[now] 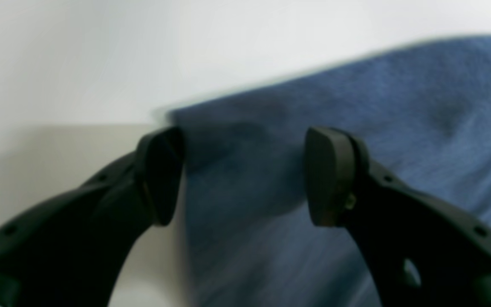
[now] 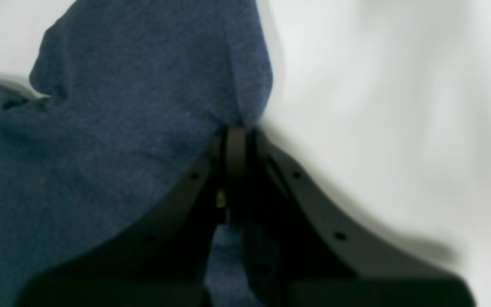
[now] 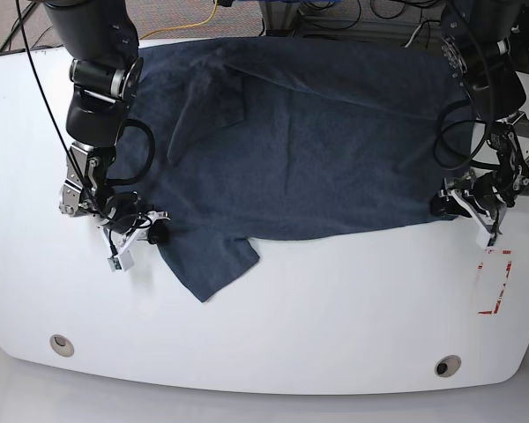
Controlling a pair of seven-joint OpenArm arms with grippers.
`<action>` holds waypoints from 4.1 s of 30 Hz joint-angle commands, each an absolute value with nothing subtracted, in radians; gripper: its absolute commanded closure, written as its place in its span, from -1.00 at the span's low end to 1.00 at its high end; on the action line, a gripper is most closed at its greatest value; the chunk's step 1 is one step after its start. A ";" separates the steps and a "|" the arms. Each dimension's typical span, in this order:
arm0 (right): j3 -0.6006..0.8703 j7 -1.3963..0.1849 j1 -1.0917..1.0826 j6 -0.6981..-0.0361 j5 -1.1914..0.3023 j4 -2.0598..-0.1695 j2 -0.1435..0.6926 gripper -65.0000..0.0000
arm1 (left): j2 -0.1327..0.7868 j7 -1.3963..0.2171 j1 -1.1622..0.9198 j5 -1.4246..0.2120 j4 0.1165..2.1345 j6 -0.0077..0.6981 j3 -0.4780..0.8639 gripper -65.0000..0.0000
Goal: Layout the t-shirt on the table in an organized manner, then fold the t-shirt properly
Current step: 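Grasp the shirt's hem corners with both grippers, then lift the hem with both grippers and fold it over toward the collar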
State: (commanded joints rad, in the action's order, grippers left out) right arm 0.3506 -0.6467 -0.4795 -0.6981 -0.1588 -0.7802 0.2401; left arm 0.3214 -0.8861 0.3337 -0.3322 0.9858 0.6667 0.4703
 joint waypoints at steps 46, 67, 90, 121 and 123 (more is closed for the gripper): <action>0.358 -0.938 -0.410 -0.698 -0.163 -1.280 0.206 0.98 | 0.321 -1.029 0.430 -0.338 1.194 0.697 0.412 0.87; 0.357 -1.033 -0.341 -0.698 -0.163 -1.468 0.183 0.98 | 0.321 -1.049 0.392 -0.335 1.190 0.674 0.414 -0.16; 0.357 -1.033 -0.341 -0.698 -0.163 -1.468 0.176 0.98 | 0.265 -0.920 0.460 -0.331 0.894 0.452 0.403 -0.29; 0.358 -1.033 -0.343 -0.698 -0.163 -1.469 0.148 0.98 | 0.232 -0.917 0.473 -0.334 0.858 0.516 0.325 1.00; 0.358 -1.033 -0.343 -0.698 -0.163 -1.471 0.148 0.98 | 0.234 -0.917 0.475 -0.337 0.858 0.518 0.325 1.00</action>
